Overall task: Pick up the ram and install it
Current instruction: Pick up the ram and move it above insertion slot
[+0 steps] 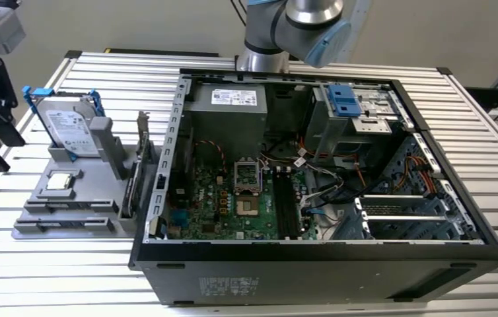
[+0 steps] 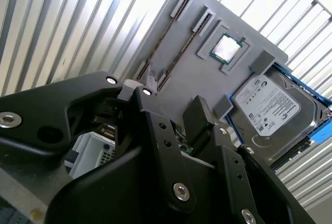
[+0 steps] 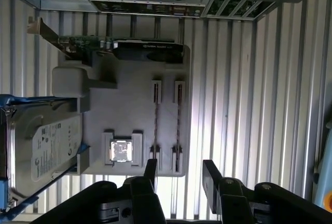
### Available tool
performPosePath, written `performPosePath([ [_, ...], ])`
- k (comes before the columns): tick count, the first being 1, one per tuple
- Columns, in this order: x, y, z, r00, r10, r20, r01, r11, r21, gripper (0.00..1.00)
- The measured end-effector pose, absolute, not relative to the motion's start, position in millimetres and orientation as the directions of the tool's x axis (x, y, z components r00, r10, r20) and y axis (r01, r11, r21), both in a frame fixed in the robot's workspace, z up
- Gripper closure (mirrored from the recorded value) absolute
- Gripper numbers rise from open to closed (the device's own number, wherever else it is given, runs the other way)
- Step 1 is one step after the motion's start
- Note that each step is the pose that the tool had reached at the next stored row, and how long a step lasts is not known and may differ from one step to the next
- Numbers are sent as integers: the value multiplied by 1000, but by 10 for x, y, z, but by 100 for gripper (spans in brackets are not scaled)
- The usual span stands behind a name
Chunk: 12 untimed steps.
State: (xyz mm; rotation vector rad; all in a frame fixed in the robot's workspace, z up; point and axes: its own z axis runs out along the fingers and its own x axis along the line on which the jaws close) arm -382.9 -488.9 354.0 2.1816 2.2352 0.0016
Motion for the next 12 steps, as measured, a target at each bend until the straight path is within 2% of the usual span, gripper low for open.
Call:
performPosePath([
  [12, -3829, -4889, 3469, -24, 1000, -12, 1000, 24, 13, 0],
])
